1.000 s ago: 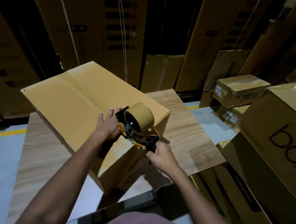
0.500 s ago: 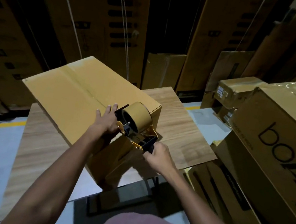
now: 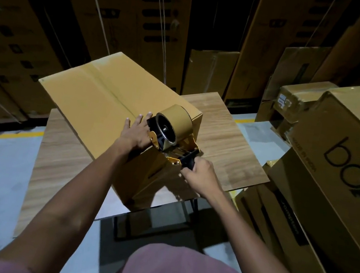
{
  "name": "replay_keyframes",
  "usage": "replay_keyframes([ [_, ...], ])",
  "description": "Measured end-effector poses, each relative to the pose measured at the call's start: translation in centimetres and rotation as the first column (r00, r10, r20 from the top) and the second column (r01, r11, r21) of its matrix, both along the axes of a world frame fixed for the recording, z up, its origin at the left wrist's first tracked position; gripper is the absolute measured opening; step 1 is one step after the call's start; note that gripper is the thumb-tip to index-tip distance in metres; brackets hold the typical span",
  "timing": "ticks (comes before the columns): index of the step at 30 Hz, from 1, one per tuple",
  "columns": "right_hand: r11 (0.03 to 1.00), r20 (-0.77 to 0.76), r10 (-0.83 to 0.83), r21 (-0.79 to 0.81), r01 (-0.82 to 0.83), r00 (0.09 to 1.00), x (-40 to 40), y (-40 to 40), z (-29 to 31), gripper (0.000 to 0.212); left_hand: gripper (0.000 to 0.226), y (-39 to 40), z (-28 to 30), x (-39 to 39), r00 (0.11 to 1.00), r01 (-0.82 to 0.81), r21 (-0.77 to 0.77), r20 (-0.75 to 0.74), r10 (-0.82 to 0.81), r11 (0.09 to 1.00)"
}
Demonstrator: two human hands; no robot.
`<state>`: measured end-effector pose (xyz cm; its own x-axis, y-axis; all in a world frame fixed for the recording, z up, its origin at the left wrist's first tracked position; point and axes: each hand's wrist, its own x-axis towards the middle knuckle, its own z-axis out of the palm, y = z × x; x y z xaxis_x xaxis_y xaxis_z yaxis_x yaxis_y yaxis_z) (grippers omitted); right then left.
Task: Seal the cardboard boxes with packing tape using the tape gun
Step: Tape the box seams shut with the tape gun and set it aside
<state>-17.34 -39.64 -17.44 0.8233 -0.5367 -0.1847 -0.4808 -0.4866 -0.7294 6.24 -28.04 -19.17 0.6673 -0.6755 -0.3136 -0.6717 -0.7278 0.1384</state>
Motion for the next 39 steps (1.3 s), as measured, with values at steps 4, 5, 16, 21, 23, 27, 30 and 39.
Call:
replay_keyframes([
  [4, 0.998, 0.012, -0.044, 0.037, 0.043, 0.999, -2.2, -0.3, -1.4, 0.034, 0.068, 0.3, -0.7, 0.4, 0.999, 0.023, -0.014, 0.029, -0.023, 1.000],
  [5, 0.997, 0.015, -0.056, 0.050, 0.055, 0.998, -2.5, -0.3, -1.6, 0.035, 0.069, 0.3, -0.6, 0.3, 0.999, 0.024, -0.018, 0.030, -0.023, 1.000],
  [16, 0.991, 0.067, -0.058, 0.127, 0.050, 0.996, -3.1, -0.8, -2.8, 0.033, 0.080, 0.7, 0.1, -0.2, 0.997, 0.062, -0.010, 0.044, -0.062, 0.998],
  [21, 0.993, 0.053, -0.058, 0.105, 0.052, 0.997, -3.2, -1.1, -2.4, 0.024, 0.115, 1.0, 0.6, -0.3, 0.997, 0.075, -0.077, 0.021, -0.073, 0.994],
  [23, 0.991, 0.050, -0.084, 0.109, 0.079, 0.995, -3.3, -1.6, -2.5, 0.018, 0.113, 0.9, 0.8, -0.4, 0.998, 0.068, -0.059, 0.016, -0.068, 0.996],
  [27, 0.991, 0.045, -0.095, 0.100, 0.090, 0.994, -3.9, -1.3, -2.9, 0.017, 0.092, 0.6, 1.2, -0.8, 0.998, 0.051, -0.020, 0.035, -0.050, 0.999],
  [30, 0.994, 0.060, -0.086, 0.073, 0.081, 0.994, -3.9, -1.0, -3.4, 0.022, 0.068, -0.5, 2.2, -1.3, 0.987, 0.154, -0.029, 0.045, -0.152, 0.988],
  [39, 0.994, 0.040, -0.105, 0.040, 0.104, 0.994, -4.3, 0.0, -4.3, 0.026, 0.086, -2.9, 4.4, -2.5, 0.967, 0.207, -0.133, -0.121, -0.223, 0.969],
])
